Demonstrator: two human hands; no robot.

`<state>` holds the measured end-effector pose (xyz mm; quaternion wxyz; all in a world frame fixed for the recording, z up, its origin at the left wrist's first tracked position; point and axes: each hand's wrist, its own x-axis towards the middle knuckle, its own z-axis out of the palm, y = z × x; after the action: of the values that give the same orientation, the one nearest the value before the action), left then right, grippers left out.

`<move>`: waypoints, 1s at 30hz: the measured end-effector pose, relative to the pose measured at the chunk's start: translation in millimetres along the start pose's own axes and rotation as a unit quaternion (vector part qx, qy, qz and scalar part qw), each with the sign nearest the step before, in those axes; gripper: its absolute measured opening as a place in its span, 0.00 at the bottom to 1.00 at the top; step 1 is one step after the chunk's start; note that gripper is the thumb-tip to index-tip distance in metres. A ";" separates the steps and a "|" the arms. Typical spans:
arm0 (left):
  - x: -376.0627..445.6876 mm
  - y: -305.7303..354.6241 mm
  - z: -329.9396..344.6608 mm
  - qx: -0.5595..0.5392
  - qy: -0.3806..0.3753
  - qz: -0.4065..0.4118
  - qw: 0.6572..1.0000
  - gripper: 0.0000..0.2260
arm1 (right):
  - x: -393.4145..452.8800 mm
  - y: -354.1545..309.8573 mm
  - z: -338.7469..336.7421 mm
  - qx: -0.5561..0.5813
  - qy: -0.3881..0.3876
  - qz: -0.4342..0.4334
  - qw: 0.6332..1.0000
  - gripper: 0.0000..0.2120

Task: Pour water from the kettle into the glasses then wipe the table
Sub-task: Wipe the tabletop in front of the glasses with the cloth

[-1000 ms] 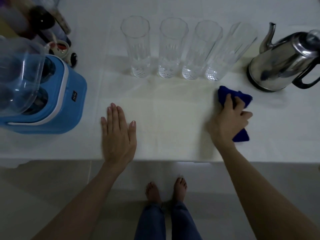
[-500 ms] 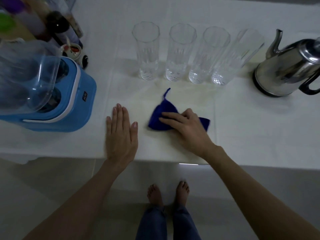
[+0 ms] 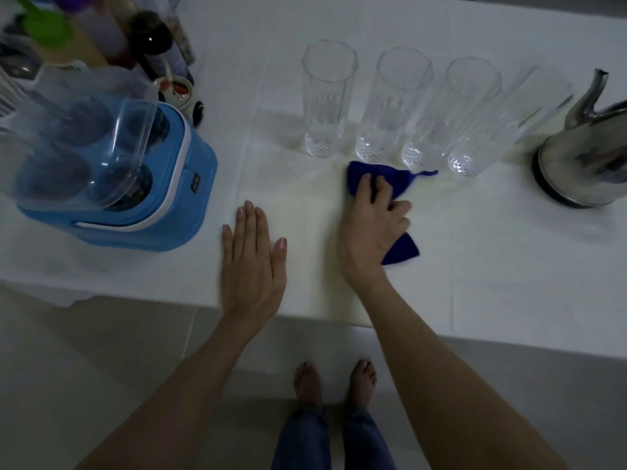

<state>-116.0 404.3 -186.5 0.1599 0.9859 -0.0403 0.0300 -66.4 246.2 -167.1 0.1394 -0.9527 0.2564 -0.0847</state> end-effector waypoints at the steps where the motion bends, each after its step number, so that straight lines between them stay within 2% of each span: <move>1: -0.4 -0.5 -0.2 -0.003 0.001 0.000 1.000 0.30 | -5.3 -13.8 3.4 0.010 -0.008 -0.037 0.999 0.30; 4: -2.4 -3.7 -0.4 -0.031 0.010 -0.012 0.999 0.31 | -14.8 -25.4 6.2 0.049 -0.073 -0.191 0.978 0.29; 7: -4.4 -9.0 -2.4 -0.039 0.020 -0.040 0.998 0.32 | -12.1 5.5 -6.5 0.076 -0.112 -0.387 0.912 0.26; 8: -5.5 -12.5 -3.7 -0.020 0.017 -0.035 0.999 0.32 | -10.0 19.6 -11.1 0.074 -0.114 -0.428 0.893 0.24; 9: -6.7 -16.5 -4.5 -0.001 0.013 -0.020 1.000 0.32 | -7.3 32.4 -15.9 0.073 -0.099 -0.441 0.889 0.23; 10: -8.1 -20.9 -4.7 0.013 0.007 -0.004 1.000 0.31 | -4.9 42.9 -19.1 0.076 -0.074 -0.418 0.902 0.22; 13: -10.2 -27.1 -4.2 0.018 0.000 0.012 1.000 0.30 | 1.4 52.1 -17.0 0.076 0.006 -0.228 0.971 0.27; 15: -10.3 -24.8 -3.2 0.018 0.007 0.006 1.000 0.28 | 4.5 37.7 -11.6 0.055 0.001 -0.150 0.987 0.29; 19: -11.2 -24.2 -3.3 0.025 0.012 0.002 1.000 0.28 | 4.2 -6.4 3.5 0.033 -0.035 -0.133 0.990 0.29; 21: -12.4 -24.8 -3.0 0.024 0.011 0.003 1.000 0.28 | -2.0 -27.7 9.7 0.045 -0.050 -0.179 0.981 0.28; 24: -13.5 -25.6 -3.1 0.006 0.020 -0.010 1.000 0.28 | -18.1 -38.7 13.0 0.052 -0.081 -0.314 0.945 0.27; 28: -13.7 -29.3 -3.6 0.016 0.026 -0.024 0.999 0.27 | -40.3 2.6 -2.3 0.070 -0.119 -0.471 0.872 0.28; 30: -14.6 -29.9 -3.5 0.019 0.028 -0.027 0.999 0.27 | -43.8 36.2 -12.3 0.070 -0.113 -0.504 0.853 0.28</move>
<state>-128.0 434.7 -193.6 0.1427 0.9883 -0.0084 0.0538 -123.5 235.9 -170.5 0.1721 -0.9421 -0.2828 -0.0531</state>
